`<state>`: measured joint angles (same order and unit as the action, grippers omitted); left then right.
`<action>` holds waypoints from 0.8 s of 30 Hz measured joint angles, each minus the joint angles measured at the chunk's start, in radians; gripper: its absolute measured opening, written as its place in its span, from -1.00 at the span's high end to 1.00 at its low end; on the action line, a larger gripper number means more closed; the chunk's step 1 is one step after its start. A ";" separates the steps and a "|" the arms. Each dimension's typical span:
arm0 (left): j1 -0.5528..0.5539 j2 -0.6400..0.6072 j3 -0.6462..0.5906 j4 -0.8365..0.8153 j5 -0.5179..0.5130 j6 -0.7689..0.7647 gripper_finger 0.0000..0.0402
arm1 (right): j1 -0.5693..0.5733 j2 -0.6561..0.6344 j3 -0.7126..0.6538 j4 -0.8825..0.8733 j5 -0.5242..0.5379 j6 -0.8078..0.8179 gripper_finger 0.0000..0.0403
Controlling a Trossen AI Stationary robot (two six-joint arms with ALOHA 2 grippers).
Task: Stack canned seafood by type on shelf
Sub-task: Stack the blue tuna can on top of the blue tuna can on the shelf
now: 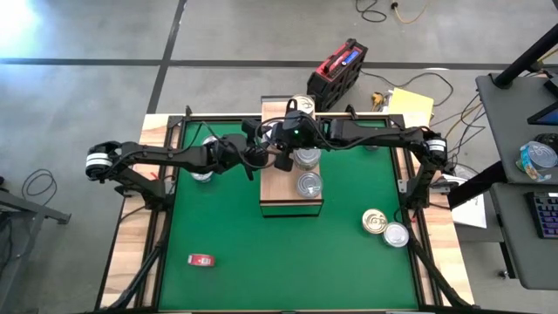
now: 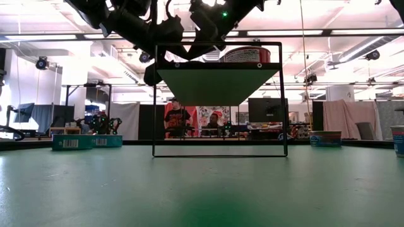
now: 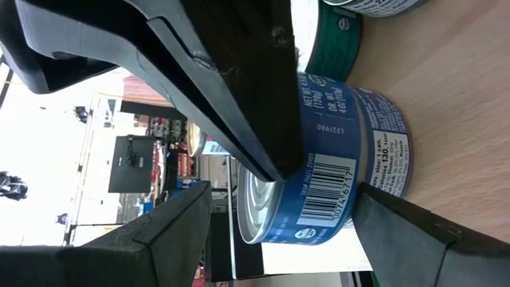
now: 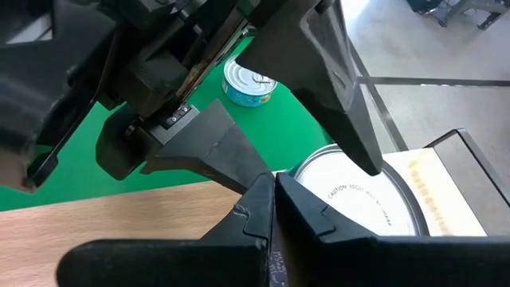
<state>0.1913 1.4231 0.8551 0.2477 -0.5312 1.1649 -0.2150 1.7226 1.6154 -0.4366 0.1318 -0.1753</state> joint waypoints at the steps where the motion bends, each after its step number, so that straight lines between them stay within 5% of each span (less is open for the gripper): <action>1: 0.000 0.000 0.000 -0.002 0.000 0.000 -0.38 | 0.000 0.000 0.000 0.000 0.000 0.000 0.96; 24: 0.000 0.001 0.000 -0.014 -0.005 -0.031 -0.38 | 0.001 0.000 -0.011 0.020 -0.013 0.008 0.96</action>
<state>0.1913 1.4239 0.8551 0.2336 -0.5365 1.1336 -0.2138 1.7226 1.6039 -0.4163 0.1187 -0.1673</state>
